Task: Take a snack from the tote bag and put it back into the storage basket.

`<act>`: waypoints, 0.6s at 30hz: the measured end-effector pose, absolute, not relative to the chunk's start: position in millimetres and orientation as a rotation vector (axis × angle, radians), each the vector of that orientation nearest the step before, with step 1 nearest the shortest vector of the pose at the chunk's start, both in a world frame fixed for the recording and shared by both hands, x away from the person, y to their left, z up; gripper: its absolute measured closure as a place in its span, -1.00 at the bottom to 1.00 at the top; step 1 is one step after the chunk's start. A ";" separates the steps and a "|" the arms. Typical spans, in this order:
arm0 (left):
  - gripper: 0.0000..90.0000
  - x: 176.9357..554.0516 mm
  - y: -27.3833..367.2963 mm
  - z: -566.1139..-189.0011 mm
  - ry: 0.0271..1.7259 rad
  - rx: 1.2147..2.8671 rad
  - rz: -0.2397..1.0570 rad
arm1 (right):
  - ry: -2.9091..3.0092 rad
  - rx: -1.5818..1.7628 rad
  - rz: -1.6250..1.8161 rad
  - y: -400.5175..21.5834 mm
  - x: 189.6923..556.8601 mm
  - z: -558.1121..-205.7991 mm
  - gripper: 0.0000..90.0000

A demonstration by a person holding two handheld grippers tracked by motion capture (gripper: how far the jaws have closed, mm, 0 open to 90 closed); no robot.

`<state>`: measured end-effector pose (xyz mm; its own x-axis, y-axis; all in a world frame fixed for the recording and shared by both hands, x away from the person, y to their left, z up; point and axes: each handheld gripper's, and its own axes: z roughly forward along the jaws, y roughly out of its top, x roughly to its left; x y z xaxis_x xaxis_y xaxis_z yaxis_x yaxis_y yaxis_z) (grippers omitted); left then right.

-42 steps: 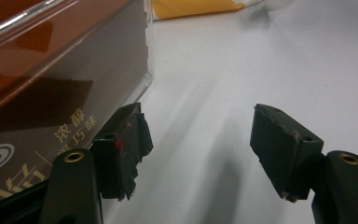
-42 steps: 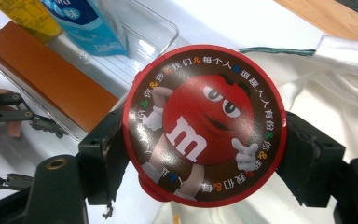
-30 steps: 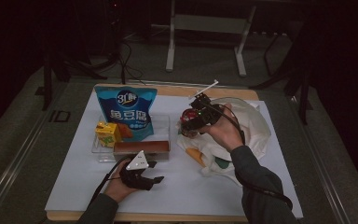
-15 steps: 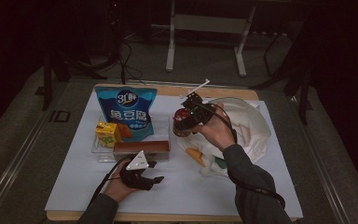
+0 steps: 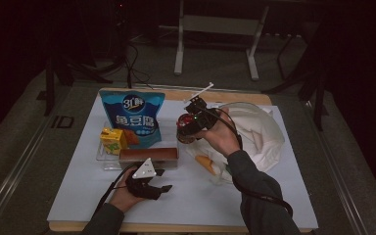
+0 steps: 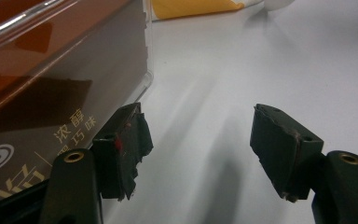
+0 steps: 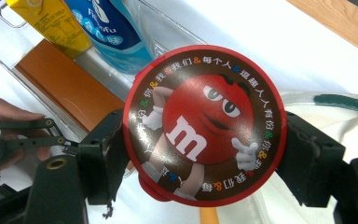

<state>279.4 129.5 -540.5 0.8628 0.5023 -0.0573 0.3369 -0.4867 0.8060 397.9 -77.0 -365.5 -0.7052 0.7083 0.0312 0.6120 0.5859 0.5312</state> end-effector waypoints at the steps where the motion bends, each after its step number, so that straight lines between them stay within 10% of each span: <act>1: -0.23 279.4 129.6 -540.5 0.607 2.126 0.232 | 2.629 1.110 0.779 -76.1 398.2 -366.0 -0.43; 18: -0.23 278.9 129.3 -540.5 0.605 2.126 0.234 | 2.650 1.093 0.788 -57.1 396.6 -370.9 -0.43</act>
<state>278.9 129.3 -540.5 0.8629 0.5024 -0.0545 0.3348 -0.4876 0.8063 396.6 -57.1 -370.9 -0.7175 0.6952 0.0440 0.6062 0.5920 0.5311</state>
